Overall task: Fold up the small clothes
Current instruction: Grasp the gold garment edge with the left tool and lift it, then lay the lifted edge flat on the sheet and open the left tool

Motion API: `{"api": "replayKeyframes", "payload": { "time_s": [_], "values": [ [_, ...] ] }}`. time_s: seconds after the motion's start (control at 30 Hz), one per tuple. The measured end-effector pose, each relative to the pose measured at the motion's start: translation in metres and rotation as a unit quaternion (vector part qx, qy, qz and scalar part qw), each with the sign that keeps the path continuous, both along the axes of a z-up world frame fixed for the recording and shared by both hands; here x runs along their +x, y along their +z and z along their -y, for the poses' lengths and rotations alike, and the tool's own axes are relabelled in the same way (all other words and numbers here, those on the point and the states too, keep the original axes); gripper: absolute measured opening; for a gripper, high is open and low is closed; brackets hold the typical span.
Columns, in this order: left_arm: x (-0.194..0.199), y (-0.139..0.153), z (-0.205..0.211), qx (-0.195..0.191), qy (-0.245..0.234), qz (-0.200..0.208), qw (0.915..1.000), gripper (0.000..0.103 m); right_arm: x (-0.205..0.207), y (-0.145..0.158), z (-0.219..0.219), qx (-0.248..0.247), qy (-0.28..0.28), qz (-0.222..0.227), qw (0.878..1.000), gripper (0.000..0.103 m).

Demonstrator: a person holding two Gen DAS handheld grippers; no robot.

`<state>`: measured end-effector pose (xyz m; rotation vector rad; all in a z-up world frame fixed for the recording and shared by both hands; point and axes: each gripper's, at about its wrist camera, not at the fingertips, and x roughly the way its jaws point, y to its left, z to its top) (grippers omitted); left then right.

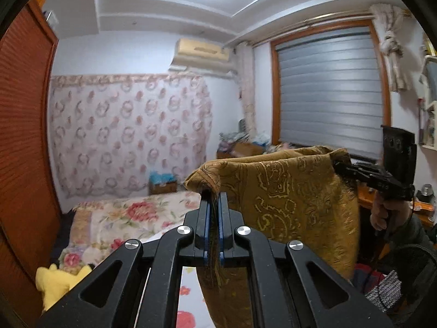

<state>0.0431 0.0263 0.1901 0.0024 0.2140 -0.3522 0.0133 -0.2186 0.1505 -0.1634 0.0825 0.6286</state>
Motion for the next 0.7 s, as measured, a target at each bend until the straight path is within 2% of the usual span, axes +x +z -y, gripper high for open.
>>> {"api": "replayKeyframes", "payload": {
  "time_s": [0.13,0.17,0.2,0.27,0.3,0.33,0.37,0.43,0.47,0.7],
  "values": [
    [0.082,-0.052,-0.008,0.031,0.042,-0.053,0.9972,0.007,0.081,-0.020,-0.010,-0.034,-0.023,-0.064,0.997,0.004],
    [0.109,-0.072,-0.013,0.041,0.056,-0.085,0.9940,0.013,0.112,-0.036,-0.019,-0.055,-0.028,-0.096,0.994,0.005],
    [0.137,-0.097,-0.019,0.047,0.072,-0.123,0.9887,0.021,0.142,-0.053,-0.028,-0.080,-0.043,-0.131,0.987,0.013],
    [0.169,-0.139,-0.028,0.045,0.072,-0.176,0.9806,0.031,0.193,-0.093,-0.038,-0.121,-0.094,-0.194,0.969,0.023],
    [0.177,-0.154,-0.030,0.047,0.071,-0.191,0.9778,0.041,0.213,-0.112,-0.037,-0.136,-0.111,-0.218,0.960,0.023],
    [0.181,-0.168,-0.031,0.048,0.066,-0.202,0.9759,0.046,0.226,-0.129,-0.034,-0.142,-0.122,-0.238,0.953,0.023],
    [0.182,-0.177,-0.031,0.049,0.062,-0.209,0.9746,0.055,0.231,-0.139,-0.031,-0.139,-0.123,-0.251,0.950,0.023],
    [0.179,-0.192,-0.030,0.054,0.056,-0.218,0.9730,0.063,0.228,-0.152,-0.026,-0.132,-0.116,-0.263,0.949,0.023],
    [0.175,-0.198,-0.028,0.058,0.054,-0.220,0.9724,0.071,0.221,-0.155,-0.025,-0.135,-0.111,-0.264,0.949,0.023],
    [0.104,-0.215,-0.016,0.056,0.054,-0.220,0.9725,0.073,0.138,-0.164,-0.030,-0.137,-0.064,-0.266,0.952,0.023]
  ]
}}
